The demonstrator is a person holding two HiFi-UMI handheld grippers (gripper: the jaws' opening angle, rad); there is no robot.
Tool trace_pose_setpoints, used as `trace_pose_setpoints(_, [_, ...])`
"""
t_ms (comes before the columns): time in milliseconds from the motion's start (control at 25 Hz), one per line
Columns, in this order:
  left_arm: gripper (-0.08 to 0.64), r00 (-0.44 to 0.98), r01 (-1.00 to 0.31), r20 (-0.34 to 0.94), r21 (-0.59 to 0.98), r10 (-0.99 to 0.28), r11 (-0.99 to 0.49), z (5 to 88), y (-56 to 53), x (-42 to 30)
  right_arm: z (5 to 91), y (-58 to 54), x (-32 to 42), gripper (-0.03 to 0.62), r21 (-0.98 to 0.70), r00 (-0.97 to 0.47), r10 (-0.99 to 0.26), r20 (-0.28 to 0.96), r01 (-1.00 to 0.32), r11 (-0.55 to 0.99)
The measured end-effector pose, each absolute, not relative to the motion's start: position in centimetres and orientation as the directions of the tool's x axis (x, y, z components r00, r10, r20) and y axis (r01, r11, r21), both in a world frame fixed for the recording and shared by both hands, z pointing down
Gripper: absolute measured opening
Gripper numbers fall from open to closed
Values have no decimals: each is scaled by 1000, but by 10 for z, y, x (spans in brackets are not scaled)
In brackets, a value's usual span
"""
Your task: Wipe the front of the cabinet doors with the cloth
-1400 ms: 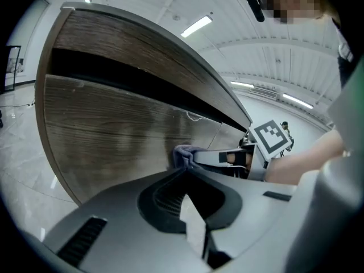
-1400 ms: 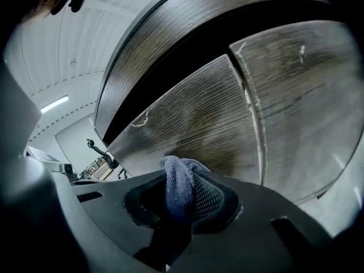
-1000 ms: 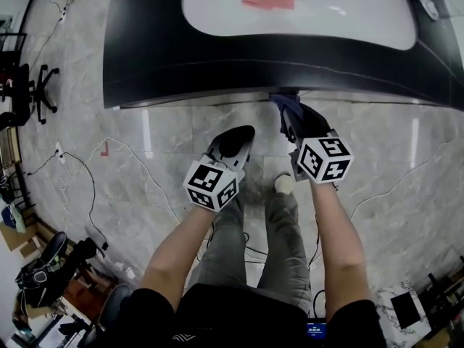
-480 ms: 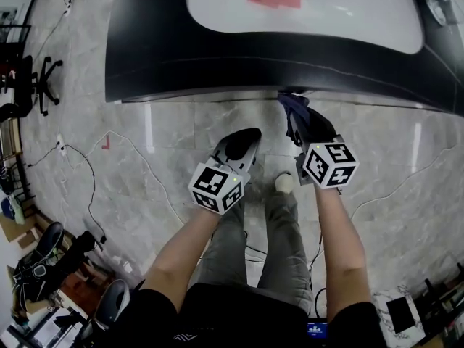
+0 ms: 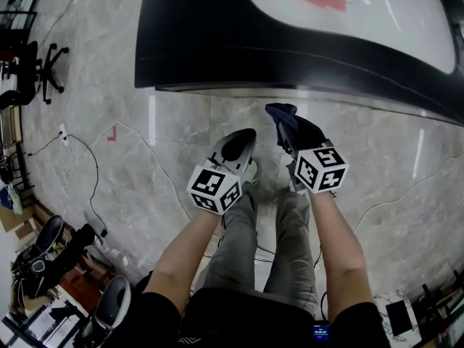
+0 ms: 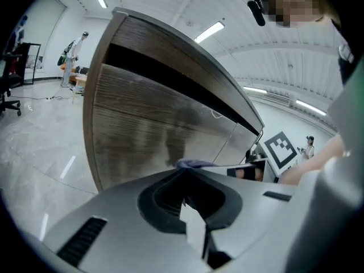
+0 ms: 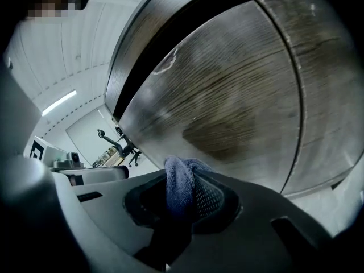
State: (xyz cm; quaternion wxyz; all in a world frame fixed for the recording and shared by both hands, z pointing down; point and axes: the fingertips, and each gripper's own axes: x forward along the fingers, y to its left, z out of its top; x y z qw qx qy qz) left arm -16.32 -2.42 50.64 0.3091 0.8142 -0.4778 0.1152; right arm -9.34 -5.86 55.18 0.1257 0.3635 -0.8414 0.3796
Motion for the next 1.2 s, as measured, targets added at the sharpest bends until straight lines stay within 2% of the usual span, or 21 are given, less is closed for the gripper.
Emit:
trace_pose_setpoints(400, [8, 427, -891, 522, 385, -739, -242, 542, -13, -268, 583, -51, -207, 84, -571, -753, -430, 498, -658, 491])
trace_pose_setpoints(680, [8, 401, -900, 549, 385, -733, -204, 564, -2, -315, 602, -56, -258, 84, -568, -756, -397, 521, -654, 500])
trace_pose_setpoints(920, [8, 397, -903, 560, 378, -727, -202, 578, -1, -333, 620, -67, -271, 84, -541, -735, -400, 547, -675, 502])
trace_pose_setpoints(1200, [8, 408, -903, 557, 364, -724, -229, 582, -17, -328, 624, -80, -252, 84, -516, -712, -429, 556, -701, 493])
